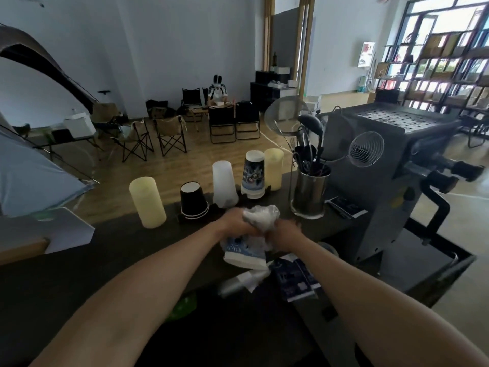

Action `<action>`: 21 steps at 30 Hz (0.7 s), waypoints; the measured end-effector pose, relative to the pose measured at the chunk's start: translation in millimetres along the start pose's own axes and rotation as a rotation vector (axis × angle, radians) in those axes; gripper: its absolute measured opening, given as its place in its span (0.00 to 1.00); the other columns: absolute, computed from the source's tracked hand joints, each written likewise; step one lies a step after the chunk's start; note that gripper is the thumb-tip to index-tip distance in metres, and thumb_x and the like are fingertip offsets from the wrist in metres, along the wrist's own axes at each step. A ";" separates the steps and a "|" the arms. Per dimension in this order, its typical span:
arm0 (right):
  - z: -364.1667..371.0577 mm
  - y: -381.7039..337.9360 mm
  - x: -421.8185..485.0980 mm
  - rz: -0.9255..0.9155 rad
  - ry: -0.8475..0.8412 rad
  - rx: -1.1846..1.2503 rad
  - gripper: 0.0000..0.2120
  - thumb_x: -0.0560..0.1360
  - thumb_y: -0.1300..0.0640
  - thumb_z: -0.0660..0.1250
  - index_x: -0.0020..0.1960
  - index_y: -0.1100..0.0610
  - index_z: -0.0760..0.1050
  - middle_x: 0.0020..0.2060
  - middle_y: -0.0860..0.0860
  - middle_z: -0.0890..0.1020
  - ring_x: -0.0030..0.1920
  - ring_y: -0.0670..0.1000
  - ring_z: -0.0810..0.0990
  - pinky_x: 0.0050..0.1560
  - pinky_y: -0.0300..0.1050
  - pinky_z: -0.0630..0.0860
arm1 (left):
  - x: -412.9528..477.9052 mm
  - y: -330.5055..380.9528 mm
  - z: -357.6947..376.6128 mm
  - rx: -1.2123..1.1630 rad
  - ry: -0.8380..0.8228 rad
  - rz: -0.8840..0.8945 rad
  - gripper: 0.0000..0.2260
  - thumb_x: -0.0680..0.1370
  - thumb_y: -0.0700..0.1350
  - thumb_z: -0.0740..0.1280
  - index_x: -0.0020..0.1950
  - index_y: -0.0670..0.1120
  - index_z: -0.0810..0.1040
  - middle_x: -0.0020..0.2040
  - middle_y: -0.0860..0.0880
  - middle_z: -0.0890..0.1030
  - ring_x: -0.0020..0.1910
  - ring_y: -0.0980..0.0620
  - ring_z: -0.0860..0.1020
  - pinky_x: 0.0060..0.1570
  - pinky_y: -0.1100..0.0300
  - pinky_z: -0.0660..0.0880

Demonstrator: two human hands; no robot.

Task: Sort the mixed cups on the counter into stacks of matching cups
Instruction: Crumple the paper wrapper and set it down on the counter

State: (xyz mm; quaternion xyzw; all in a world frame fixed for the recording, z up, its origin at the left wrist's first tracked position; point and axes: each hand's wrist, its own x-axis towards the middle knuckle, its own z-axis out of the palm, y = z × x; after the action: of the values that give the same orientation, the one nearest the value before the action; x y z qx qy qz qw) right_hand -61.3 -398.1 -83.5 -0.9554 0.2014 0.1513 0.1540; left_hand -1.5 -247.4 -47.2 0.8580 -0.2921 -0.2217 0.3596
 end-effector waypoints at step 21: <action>25.2 -5.4 -6.2 -0.194 0.213 0.761 0.10 0.70 0.69 0.66 0.51 0.67 0.80 0.40 0.58 0.81 0.41 0.51 0.78 0.40 0.44 0.74 | -9.3 -46.7 29.1 -0.082 0.314 0.000 0.21 0.69 0.41 0.78 0.59 0.42 0.77 0.52 0.48 0.80 0.52 0.51 0.80 0.45 0.68 0.73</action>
State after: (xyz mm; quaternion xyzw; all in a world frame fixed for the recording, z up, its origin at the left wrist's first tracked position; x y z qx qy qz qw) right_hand -70.1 -382.4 -102.9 -0.8550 0.1668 -0.0490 0.4886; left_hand -9.6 -228.8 -99.2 0.8667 -0.2229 -0.0965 0.4357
